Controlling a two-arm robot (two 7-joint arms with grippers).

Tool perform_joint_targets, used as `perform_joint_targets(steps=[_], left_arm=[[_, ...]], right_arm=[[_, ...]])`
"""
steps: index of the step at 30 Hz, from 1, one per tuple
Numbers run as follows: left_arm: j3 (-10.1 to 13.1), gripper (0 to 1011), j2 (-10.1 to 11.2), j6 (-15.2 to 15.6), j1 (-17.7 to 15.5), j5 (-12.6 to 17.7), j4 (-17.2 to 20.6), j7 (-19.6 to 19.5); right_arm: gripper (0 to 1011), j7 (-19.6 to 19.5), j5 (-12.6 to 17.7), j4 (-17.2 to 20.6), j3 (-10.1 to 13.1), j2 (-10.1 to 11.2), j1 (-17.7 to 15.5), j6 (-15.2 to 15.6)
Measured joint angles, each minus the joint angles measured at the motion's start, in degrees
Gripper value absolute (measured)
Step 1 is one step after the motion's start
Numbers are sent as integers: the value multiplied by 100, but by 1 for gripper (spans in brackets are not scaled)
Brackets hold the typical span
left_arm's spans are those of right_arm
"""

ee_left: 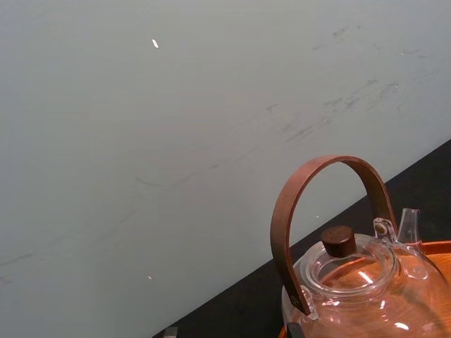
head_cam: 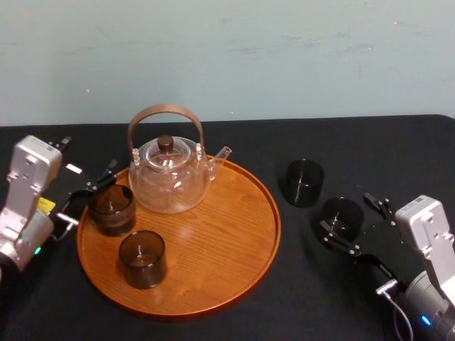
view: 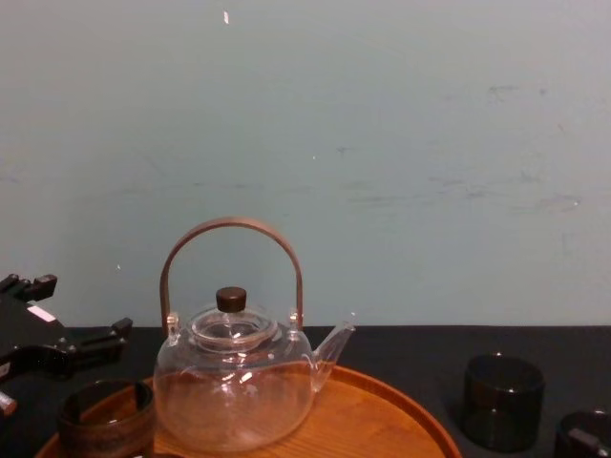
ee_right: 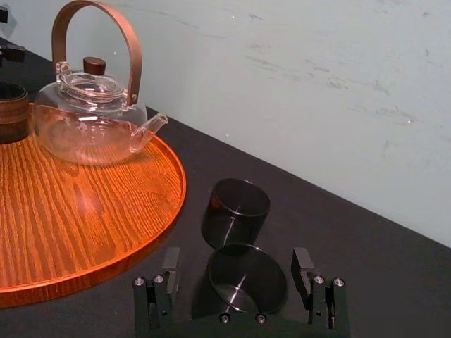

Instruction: Pick up the glass from the table and place it on the tray.

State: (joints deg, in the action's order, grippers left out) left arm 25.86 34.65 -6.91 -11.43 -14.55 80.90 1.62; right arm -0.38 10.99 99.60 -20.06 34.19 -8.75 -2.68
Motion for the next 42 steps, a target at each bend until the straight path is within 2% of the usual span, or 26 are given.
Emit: perform_joint_targets(steps=[12, 18, 24, 42], left_arm=[[0, 1001, 0, 0, 0, 0, 0, 0], [0, 1001, 0, 0, 0, 0, 0, 0], [0, 1001, 0, 0, 0, 0, 0, 0], [0, 1001, 0, 0, 0, 0, 0, 0]], right_arm=[[1003, 74, -21, -87, 198, -135, -149, -84], [1002, 205, 86, -229, 303, -258, -179, -186], [1003, 391, 210, -433, 374, -393, -119, -236], [1002, 776, 276, -888, 536, -703, 62, -323]])
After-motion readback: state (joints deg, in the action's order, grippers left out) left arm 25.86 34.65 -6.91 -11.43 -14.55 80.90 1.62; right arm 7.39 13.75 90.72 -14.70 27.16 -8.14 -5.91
